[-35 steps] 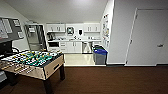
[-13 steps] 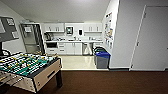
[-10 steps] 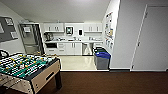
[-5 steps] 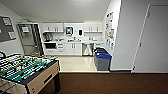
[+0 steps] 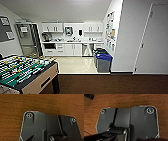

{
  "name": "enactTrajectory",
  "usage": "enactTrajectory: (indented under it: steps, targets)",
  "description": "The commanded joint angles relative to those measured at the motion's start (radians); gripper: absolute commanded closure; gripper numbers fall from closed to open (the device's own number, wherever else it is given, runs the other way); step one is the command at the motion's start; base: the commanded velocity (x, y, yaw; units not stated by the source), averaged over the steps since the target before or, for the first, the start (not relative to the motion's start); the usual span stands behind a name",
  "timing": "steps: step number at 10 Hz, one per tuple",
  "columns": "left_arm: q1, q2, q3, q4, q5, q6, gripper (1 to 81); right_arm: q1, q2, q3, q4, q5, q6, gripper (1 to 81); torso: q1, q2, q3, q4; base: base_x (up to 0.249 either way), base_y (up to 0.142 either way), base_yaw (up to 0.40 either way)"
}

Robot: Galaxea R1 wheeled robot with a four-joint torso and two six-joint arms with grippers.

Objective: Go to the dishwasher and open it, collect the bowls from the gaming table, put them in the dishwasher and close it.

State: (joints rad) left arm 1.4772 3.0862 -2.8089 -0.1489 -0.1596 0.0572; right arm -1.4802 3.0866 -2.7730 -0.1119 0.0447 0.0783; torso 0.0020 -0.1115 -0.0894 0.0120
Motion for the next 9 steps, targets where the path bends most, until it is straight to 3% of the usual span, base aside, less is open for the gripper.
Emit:
enactTrajectory:
  steps: [1,9]
  targets:
    - [-0.057,0.003,0.000,0.008,0.043,0.010,1.0,0.056,0.008,0.007,0.009,-0.043,0.003,1.0,0.000,0.000,0.000,0.000,0.171,0.000,0.000]
    - [-0.056,0.000,0.000,0.003,0.043,0.010,1.0,0.060,0.005,0.009,0.006,-0.045,-0.005,1.0,0.000,0.000,0.000,0.000,0.173,0.000,0.000]
